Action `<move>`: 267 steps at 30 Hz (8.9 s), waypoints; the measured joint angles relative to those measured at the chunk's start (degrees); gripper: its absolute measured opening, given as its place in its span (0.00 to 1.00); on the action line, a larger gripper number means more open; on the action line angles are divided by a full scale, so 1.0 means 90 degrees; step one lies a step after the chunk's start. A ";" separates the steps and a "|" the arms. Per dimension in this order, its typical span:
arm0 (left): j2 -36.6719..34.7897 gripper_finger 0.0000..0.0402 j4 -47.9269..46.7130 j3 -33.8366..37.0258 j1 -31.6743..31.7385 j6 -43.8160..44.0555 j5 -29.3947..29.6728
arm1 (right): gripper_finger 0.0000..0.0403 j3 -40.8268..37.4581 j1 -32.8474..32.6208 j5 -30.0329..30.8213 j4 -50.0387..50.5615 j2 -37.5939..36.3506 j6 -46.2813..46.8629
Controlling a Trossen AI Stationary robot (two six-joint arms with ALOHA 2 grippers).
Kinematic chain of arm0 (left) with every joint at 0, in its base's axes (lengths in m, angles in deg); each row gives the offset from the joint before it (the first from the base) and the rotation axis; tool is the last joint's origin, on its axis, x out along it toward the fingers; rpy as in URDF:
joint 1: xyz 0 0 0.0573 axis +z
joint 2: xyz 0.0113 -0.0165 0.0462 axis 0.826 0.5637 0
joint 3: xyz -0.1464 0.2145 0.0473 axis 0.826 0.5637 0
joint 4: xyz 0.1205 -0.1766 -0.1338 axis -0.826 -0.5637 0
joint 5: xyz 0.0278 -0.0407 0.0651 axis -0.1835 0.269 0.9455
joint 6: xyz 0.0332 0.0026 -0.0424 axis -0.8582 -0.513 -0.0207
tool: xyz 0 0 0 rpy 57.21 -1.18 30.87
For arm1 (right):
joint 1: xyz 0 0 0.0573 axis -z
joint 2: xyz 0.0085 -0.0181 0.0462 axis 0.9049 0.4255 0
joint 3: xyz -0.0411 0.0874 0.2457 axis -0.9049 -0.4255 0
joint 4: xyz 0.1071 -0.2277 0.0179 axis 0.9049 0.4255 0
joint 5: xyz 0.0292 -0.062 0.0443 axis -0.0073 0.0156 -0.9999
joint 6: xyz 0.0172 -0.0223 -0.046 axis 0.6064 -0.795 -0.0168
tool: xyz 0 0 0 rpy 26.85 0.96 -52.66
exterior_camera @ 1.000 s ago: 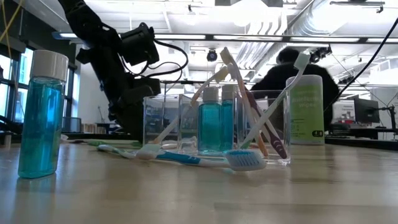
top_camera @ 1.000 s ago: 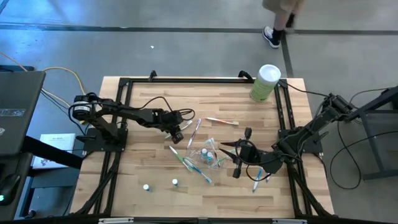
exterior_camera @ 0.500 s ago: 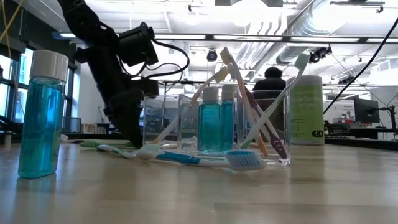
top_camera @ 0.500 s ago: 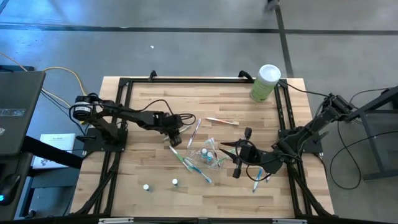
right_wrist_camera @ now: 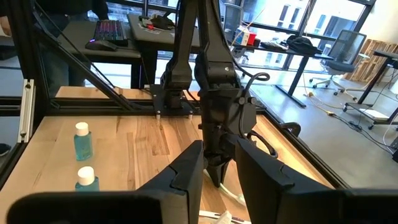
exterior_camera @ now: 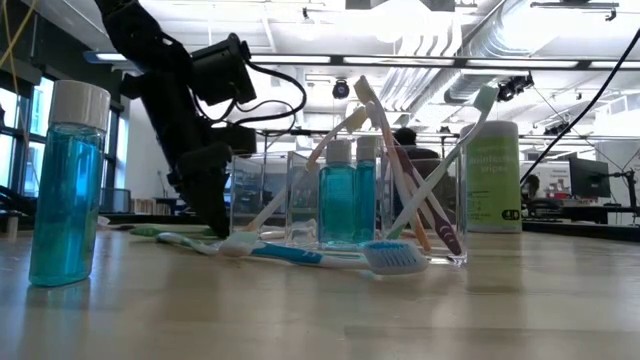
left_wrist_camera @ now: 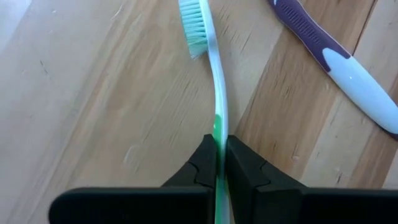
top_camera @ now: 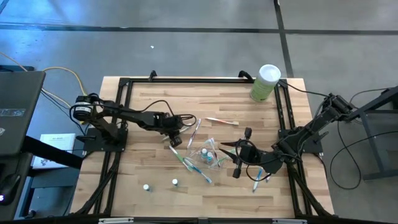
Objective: Pick & Place toothbrushing station
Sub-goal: Put the green toothbrush into the transparent organizer, then put the blue mouthwash into the transparent organizer
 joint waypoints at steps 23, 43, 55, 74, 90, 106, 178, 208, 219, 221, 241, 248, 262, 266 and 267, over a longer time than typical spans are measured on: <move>-0.4507 0.01 0.2095 0.0491 -0.1668 -0.0585 0.1047 | 0.22 0.0000 -0.0017 0.0082 -0.0012 0.0000 -0.0044; 0.0282 0.01 1.1531 0.1791 -0.2013 -0.1834 0.0770 | 0.22 -0.0002 -0.0312 0.0044 -0.0174 0.0000 0.0193; 0.0915 0.01 1.1538 0.1582 -0.1804 -0.1636 0.0267 | 0.22 -0.0002 -0.0359 0.0008 -0.0150 0.0000 0.0509; 0.1520 0.09 1.1058 0.1716 -0.1989 -0.1294 0.0442 | 0.22 -0.0002 -0.0359 -0.0349 -0.0133 0.0002 0.0466; 0.0483 0.26 0.9885 0.1733 -0.2243 -0.1424 0.0706 | 0.44 -0.0002 -0.0345 -0.1083 -0.0113 0.0029 0.0795; -0.3399 0.27 0.1967 0.0234 -0.4516 -0.0662 0.2100 | 0.54 -0.0002 -0.0083 -0.1958 -0.0349 0.0412 0.0336; -0.1491 0.60 0.2802 0.0110 -0.4384 -0.1594 0.0280 | 0.54 -0.0002 -0.0209 -0.1962 -0.1015 0.0860 0.0957; -0.1096 0.21 0.3450 0.0045 -0.4320 -0.1909 0.0896 | 0.54 -0.0002 0.0020 -0.2323 -0.0966 0.0860 0.0846; -0.1325 0.21 0.2912 -0.1168 -0.3477 -0.2047 0.1425 | 0.54 -0.0002 -0.0228 -0.2261 -0.1008 0.0860 0.0437; -0.1203 0.21 0.2740 -0.1337 -0.3210 -0.2196 0.1227 | 0.54 -0.0002 -0.0228 -0.2261 -0.1007 0.0860 0.0380; -0.0302 0.21 0.2801 -0.1422 -0.2113 -0.2003 0.0354 | 0.54 -0.0002 -0.0228 -0.1687 -0.0966 0.0860 -0.0053; 0.0082 0.30 0.2820 -0.1420 -0.2113 -0.2008 0.0199 | 0.54 -0.0002 -0.0228 -0.1688 -0.0961 0.0858 -0.0052; -0.0537 0.53 0.2586 -0.1417 -0.2435 -0.2301 0.0869 | 0.54 -0.0002 -0.0228 -0.1727 -0.0961 0.0860 -0.0039; -0.1221 0.53 0.2392 -0.1417 -0.2754 -0.2259 0.1065 | 0.54 -0.0002 -0.0228 -0.1746 -0.0961 0.0858 -0.0046; -0.1407 0.53 0.2282 -0.1417 -0.2870 -0.2229 0.1134 | 0.54 -0.0002 -0.0228 -0.1758 -0.0962 0.0860 -0.0046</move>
